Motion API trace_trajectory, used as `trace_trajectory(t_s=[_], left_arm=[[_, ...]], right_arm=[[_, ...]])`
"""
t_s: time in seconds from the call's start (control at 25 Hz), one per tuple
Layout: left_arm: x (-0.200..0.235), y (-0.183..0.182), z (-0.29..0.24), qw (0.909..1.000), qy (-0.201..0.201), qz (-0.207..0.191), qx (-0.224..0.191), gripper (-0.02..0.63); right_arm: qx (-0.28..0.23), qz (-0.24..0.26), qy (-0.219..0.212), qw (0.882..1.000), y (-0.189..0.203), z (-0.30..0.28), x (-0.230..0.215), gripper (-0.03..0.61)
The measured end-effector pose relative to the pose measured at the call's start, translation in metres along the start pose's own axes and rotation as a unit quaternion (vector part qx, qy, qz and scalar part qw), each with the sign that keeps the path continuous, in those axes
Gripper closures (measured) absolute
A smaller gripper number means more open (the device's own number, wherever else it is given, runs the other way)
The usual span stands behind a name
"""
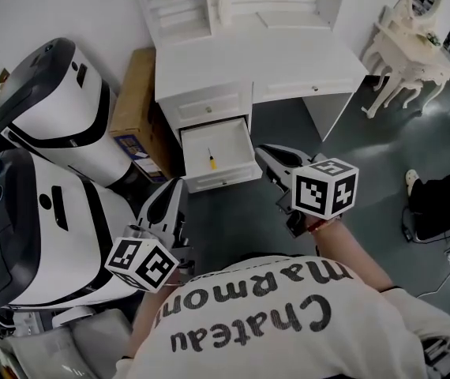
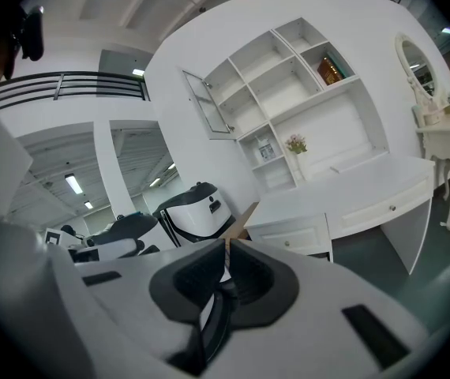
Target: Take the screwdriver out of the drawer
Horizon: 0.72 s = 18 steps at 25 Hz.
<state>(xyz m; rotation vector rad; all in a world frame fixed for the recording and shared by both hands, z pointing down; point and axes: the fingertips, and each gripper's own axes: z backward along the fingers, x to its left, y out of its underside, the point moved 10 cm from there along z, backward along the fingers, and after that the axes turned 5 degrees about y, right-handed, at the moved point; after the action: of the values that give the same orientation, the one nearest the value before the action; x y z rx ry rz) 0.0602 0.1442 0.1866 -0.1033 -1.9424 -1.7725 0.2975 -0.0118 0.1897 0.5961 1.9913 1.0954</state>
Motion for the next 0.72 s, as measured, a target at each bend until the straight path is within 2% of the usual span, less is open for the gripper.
trace_trajectory(t_s=[0.28,0.52,0.72], left_arm=[[0.001,0.024,-0.022,0.9996,0.001,0.03,0.003,0.591],[0.019,0.039,-0.037,0.9977,-0.01,0.053,0.041,0.591],[0.031,0.048,-0.061,0.9956,0.003,0.07,0.063,0.591]], right_arm=[[0.024,-0.025,-0.003,0.999,0.016,-0.01,-0.031,0.541],[0.044,-0.068,0.006,0.997,0.033,-0.017,-0.048,0.541],[0.056,-0.079,0.021,0.995,0.039,-0.026,-0.059,0.541]])
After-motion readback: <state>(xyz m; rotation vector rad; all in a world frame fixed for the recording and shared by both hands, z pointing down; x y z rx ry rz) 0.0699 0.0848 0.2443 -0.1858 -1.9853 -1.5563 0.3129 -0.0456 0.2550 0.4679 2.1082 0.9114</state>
